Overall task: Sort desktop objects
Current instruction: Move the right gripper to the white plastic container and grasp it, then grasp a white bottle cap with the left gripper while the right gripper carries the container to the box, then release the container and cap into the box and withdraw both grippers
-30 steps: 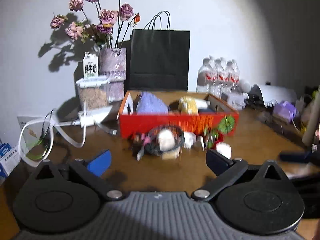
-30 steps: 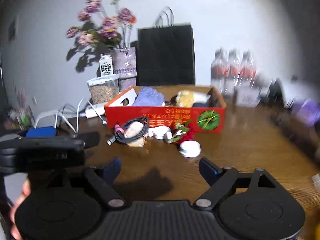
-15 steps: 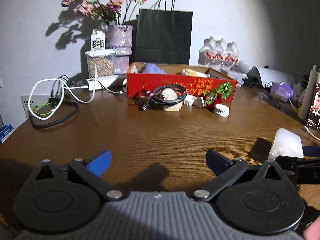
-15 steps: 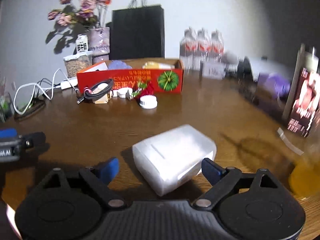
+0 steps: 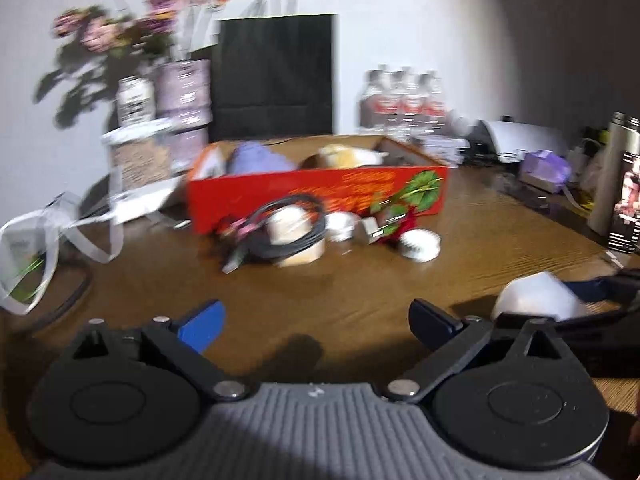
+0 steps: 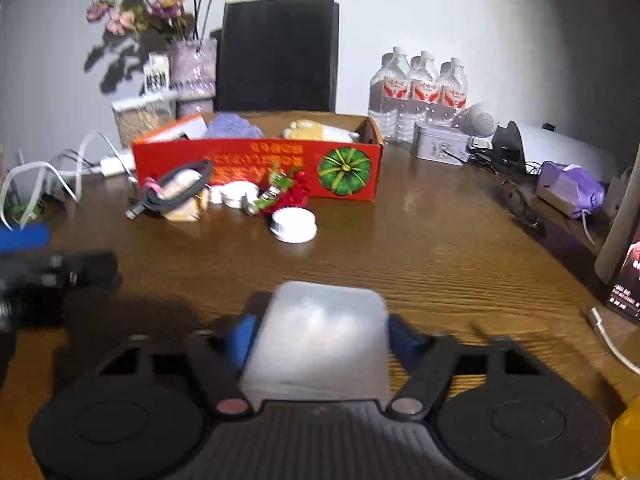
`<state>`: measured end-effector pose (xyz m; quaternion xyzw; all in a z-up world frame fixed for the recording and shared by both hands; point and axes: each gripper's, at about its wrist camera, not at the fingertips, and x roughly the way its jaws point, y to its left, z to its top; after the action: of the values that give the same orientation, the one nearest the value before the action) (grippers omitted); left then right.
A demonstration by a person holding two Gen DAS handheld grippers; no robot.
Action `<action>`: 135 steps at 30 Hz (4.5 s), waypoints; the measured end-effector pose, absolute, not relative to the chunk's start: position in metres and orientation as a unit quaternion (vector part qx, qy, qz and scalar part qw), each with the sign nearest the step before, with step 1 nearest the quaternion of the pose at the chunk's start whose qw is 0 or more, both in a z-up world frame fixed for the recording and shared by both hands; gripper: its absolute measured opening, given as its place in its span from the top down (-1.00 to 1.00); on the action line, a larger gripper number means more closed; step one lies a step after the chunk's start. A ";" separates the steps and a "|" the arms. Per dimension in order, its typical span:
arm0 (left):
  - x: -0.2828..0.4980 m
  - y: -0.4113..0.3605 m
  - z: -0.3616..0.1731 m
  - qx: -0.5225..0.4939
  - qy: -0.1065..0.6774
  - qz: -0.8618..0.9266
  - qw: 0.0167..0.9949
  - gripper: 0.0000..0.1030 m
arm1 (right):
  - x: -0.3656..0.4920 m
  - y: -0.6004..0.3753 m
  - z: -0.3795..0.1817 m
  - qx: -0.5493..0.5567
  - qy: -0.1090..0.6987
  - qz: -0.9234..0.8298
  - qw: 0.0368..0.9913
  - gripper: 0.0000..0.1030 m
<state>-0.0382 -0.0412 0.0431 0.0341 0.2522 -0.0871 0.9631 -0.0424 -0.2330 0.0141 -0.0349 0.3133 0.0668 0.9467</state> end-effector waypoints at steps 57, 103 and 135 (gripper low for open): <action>-0.114 0.000 0.052 -0.010 0.282 -0.100 0.954 0.24 | -0.103 -0.199 0.053 -0.013 0.258 0.148 0.955 -0.24; 0.229 0.025 0.102 0.014 0.380 -0.025 0.925 -0.70 | 0.250 -0.160 0.102 0.050 0.385 0.070 0.919 -0.57; -0.099 -0.010 0.037 0.019 0.228 -0.038 0.973 -1.00 | -0.088 -0.229 0.015 0.032 0.263 0.167 0.950 -0.93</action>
<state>-0.0993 -0.0096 0.0369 0.0191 0.2276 -0.0384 0.9728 -0.0878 -0.2291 0.0153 0.0324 0.2630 0.1674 0.9496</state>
